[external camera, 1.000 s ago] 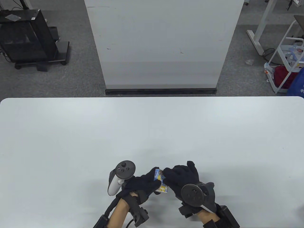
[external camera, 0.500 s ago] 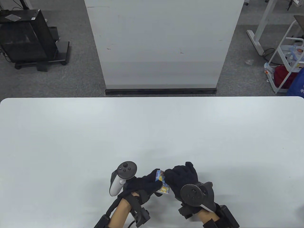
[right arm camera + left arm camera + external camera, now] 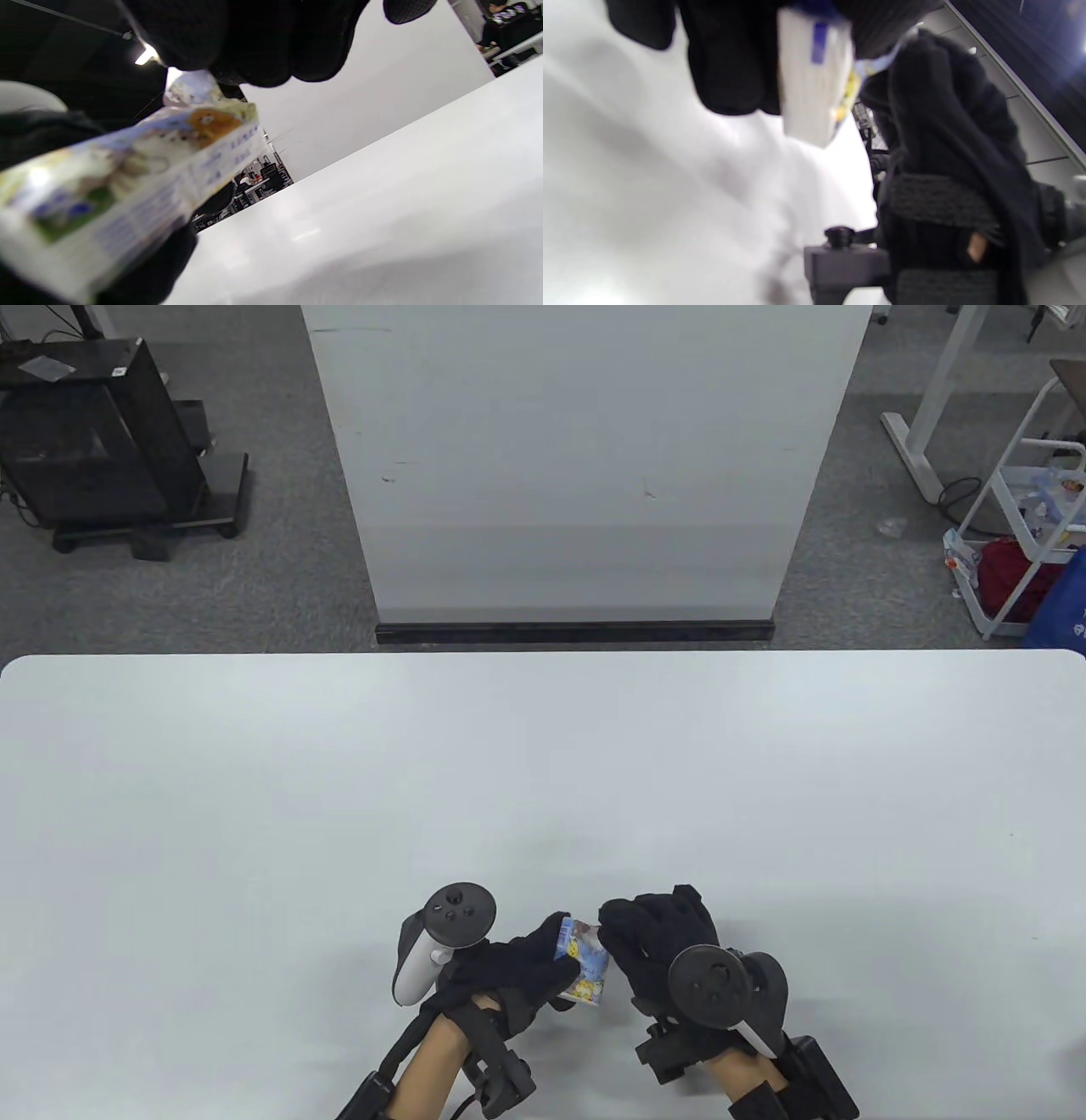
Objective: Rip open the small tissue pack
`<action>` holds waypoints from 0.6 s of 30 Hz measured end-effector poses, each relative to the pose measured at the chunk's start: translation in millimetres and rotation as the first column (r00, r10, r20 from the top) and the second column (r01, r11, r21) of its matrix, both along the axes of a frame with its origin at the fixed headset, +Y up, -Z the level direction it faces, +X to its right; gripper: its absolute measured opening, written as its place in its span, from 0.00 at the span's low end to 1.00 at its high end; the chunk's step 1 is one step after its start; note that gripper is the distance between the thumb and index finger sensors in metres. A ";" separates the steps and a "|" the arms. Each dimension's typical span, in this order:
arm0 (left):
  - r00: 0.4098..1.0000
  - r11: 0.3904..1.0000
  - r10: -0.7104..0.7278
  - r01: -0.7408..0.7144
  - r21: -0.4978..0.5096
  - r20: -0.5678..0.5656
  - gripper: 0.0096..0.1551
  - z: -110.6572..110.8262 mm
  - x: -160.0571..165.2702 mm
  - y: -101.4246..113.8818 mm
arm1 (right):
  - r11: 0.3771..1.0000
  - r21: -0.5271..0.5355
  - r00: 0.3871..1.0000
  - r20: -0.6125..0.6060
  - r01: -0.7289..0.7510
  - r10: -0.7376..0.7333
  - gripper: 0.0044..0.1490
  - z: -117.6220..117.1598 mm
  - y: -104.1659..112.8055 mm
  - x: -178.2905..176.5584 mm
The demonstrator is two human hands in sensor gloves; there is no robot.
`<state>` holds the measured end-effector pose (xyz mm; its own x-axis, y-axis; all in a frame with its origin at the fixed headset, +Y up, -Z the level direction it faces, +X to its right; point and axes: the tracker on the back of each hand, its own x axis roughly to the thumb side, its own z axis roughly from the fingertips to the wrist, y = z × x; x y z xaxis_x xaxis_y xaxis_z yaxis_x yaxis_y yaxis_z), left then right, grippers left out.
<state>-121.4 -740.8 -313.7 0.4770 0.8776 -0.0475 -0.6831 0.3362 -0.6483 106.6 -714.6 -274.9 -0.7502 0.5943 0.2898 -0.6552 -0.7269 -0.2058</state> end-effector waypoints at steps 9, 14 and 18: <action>0.963 0.997 0.060 -0.046 0.058 -0.262 0.41 -0.8 -13.4 0.9 | 0.905 -0.395 0.981 -0.040 0.158 -0.189 0.48 -16.2 -20.0 7.3; 0.974 0.992 0.106 -0.090 0.086 -0.199 0.41 1.5 -4.6 2.0 | 0.824 -0.512 0.943 -0.077 0.241 -0.324 0.48 -15.7 -26.2 -1.8; 0.979 0.974 -0.050 0.091 0.206 -0.196 0.41 8.1 5.6 9.8 | 0.817 -0.499 0.938 -0.023 0.288 -0.345 0.45 -13.5 -25.5 -1.0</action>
<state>-115.8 -731.0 -305.6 0.5387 0.8415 0.0421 -0.7554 0.5045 -0.4182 105.6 -740.0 -288.4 -0.4773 0.8783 -0.0284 -0.8637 -0.4629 0.1994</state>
